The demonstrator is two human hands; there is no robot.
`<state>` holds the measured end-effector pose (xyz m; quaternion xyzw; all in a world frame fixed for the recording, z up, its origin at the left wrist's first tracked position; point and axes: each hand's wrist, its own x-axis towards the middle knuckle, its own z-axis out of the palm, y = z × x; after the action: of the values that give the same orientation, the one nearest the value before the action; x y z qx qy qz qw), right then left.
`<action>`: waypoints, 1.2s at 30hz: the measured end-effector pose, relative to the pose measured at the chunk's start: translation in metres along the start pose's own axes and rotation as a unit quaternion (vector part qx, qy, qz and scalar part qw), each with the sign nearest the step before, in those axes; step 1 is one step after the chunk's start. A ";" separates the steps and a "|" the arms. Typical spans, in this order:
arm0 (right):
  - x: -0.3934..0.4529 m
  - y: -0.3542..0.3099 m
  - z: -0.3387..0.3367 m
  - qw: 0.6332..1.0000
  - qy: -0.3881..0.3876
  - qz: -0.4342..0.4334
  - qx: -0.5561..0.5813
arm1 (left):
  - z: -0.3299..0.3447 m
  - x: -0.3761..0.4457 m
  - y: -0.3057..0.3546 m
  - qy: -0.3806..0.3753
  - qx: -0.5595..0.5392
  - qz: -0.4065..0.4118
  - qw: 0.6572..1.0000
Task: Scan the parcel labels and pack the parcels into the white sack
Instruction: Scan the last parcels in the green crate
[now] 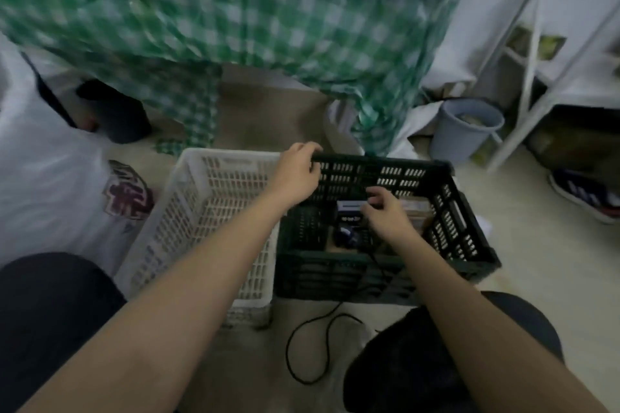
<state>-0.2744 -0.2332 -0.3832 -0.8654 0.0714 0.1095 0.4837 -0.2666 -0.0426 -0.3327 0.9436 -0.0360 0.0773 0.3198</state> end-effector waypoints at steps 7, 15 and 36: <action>0.037 0.080 -0.011 0.995 -0.007 0.087 -0.039 | 0.117 0.017 -0.030 -0.144 0.017 -0.069 0.987; 0.145 0.133 0.051 0.962 -0.101 0.112 -0.227 | 0.214 0.043 -0.099 -0.253 -0.004 -0.138 0.958; 0.223 0.194 0.041 0.941 -0.129 0.303 0.084 | 0.359 0.090 -0.165 -0.387 -0.057 -0.328 0.860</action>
<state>-0.1085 -0.3031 -0.6207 -0.7380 0.2762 0.3547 0.5033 -0.1146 -0.1321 -0.6976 0.8350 0.1505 -0.4052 0.3405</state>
